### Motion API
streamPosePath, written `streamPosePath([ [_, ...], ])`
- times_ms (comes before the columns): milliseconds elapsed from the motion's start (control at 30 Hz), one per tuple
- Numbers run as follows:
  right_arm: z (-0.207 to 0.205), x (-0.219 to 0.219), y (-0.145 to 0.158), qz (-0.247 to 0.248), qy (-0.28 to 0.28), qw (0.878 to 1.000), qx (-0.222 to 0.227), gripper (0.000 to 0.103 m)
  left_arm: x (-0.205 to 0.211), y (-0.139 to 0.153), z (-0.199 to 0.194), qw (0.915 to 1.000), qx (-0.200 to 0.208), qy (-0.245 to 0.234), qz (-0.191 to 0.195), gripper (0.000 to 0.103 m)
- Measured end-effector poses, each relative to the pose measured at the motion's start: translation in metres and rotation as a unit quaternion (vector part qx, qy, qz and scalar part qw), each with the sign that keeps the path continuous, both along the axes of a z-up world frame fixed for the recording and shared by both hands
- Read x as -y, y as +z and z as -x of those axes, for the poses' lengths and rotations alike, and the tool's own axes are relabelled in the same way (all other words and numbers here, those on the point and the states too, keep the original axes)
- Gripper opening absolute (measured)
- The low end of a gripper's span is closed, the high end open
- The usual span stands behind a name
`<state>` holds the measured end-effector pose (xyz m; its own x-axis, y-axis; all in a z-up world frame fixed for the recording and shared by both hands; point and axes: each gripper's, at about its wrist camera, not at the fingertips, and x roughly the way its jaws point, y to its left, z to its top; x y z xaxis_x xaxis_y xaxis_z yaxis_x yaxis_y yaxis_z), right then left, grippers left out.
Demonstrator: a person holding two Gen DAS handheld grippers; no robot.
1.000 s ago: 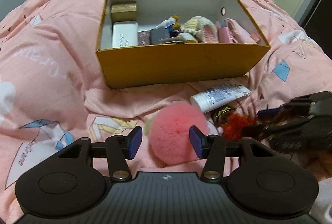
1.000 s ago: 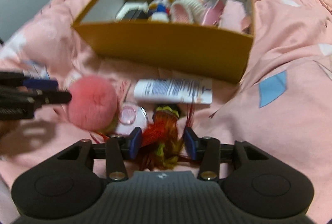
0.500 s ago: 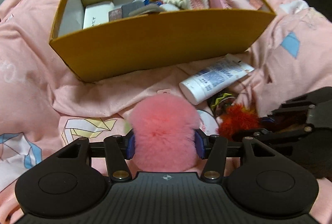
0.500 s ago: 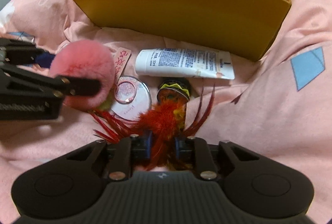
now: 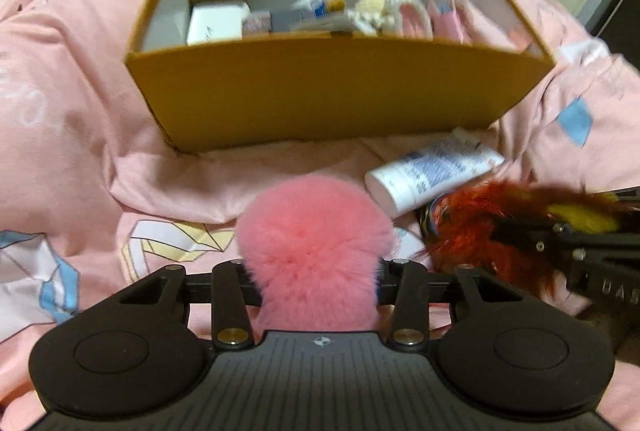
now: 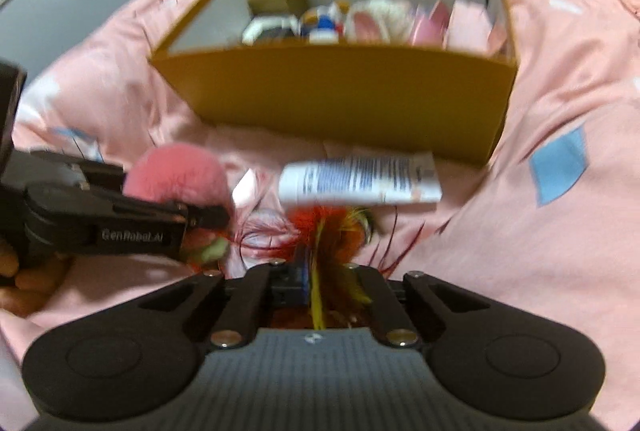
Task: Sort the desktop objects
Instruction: 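Grasp pink pom-pom with left tool while right tool grasps red feather toy, then lift and carry the pom-pom and feather toy over the box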
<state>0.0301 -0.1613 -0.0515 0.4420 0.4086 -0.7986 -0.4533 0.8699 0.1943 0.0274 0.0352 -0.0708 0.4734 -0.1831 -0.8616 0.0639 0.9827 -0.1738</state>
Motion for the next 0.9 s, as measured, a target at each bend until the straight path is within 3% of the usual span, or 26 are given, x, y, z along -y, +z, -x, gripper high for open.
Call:
streamPosePath([
  [267, 0.001, 0.007, 0.029, -0.047, -0.002, 0.998, 0.028, 0.002, -0.016, 0.033, 0.007, 0.998, 0.034, 0.028, 0.046, 0.048],
  [900, -0.004, -0.016, 0.105, -0.104, 0.065, 0.988, 0.095, 0.001, -0.041, 0.095, 0.009, 0.9904, 0.108, 0.072, 0.047, 0.048],
])
